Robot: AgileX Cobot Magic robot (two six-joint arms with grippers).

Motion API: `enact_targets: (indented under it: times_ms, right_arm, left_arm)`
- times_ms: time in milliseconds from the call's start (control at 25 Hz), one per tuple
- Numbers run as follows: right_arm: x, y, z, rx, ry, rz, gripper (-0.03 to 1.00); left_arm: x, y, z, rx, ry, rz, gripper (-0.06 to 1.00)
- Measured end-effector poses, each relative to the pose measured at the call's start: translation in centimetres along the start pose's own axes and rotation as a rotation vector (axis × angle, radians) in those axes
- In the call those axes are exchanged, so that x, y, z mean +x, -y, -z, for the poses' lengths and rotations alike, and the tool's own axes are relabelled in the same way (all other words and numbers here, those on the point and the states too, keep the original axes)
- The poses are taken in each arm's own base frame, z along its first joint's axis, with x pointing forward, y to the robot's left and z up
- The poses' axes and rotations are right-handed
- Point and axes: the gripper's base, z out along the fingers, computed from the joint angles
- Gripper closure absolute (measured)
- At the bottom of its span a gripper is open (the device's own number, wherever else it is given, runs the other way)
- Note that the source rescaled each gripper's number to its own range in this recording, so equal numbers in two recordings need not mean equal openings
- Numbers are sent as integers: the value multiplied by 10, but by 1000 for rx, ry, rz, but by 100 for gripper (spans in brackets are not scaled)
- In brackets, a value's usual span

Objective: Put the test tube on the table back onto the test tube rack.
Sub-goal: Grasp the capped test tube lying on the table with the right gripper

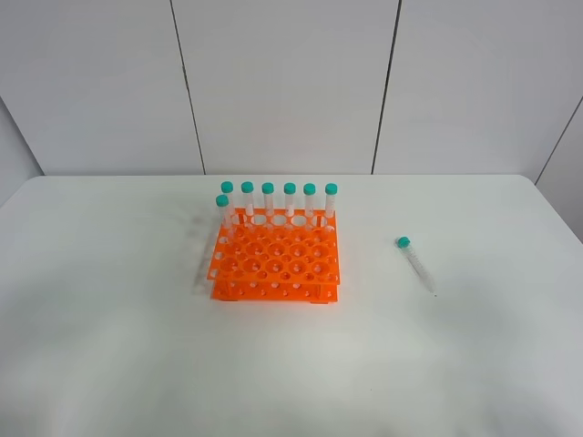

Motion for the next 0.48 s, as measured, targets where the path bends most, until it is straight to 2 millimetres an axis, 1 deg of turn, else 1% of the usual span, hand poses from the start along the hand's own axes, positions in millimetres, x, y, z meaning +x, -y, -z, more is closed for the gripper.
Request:
enact_targets:
  times_ms: [480]
  right_arm:
    - [0,0,0,0,-1,0,-3]
  left_arm:
    - [0,0,0,0,0,0,-6]
